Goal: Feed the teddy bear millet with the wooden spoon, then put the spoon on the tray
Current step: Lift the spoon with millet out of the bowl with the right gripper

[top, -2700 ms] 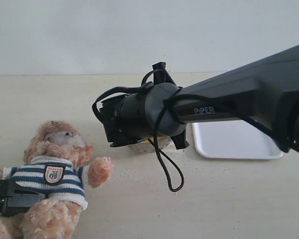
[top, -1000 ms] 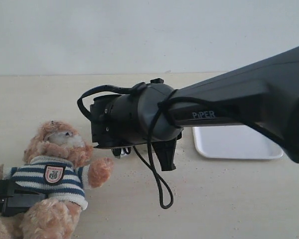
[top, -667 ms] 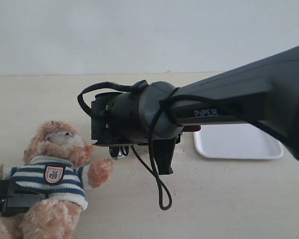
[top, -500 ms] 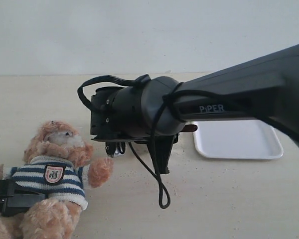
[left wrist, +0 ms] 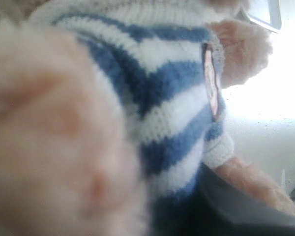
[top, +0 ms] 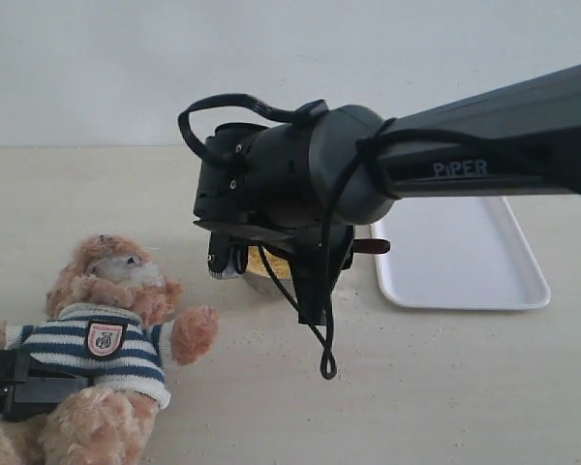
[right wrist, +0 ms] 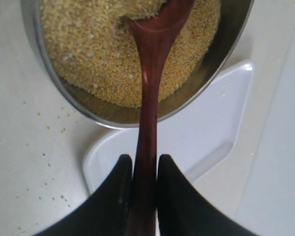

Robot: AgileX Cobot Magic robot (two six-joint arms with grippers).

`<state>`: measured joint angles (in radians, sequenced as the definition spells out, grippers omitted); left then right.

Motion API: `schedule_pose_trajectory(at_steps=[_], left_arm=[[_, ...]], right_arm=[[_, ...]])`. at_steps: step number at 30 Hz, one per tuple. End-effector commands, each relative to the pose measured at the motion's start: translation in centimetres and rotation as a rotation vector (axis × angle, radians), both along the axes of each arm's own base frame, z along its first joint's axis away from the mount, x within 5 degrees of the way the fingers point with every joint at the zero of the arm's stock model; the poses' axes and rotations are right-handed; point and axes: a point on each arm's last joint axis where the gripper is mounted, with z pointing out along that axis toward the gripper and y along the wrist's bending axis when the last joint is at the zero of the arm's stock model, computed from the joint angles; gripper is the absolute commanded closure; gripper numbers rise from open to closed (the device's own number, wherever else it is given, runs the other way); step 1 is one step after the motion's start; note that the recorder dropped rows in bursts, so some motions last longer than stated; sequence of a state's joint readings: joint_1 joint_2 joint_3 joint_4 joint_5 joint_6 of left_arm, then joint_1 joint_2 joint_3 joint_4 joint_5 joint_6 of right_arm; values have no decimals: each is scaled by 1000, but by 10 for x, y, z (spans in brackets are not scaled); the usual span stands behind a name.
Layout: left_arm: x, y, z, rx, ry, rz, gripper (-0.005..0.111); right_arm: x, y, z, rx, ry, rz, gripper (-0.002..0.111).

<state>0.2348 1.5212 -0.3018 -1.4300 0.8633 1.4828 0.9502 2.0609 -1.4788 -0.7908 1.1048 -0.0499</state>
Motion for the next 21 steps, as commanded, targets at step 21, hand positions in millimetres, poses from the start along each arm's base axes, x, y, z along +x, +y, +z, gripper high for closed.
schedule_pose_trajectory(at_steps=[21], left_arm=[[0,-1,1,-19,-4,6,100]], right_arm=[[15,-7,24,280,169,-149,94]])
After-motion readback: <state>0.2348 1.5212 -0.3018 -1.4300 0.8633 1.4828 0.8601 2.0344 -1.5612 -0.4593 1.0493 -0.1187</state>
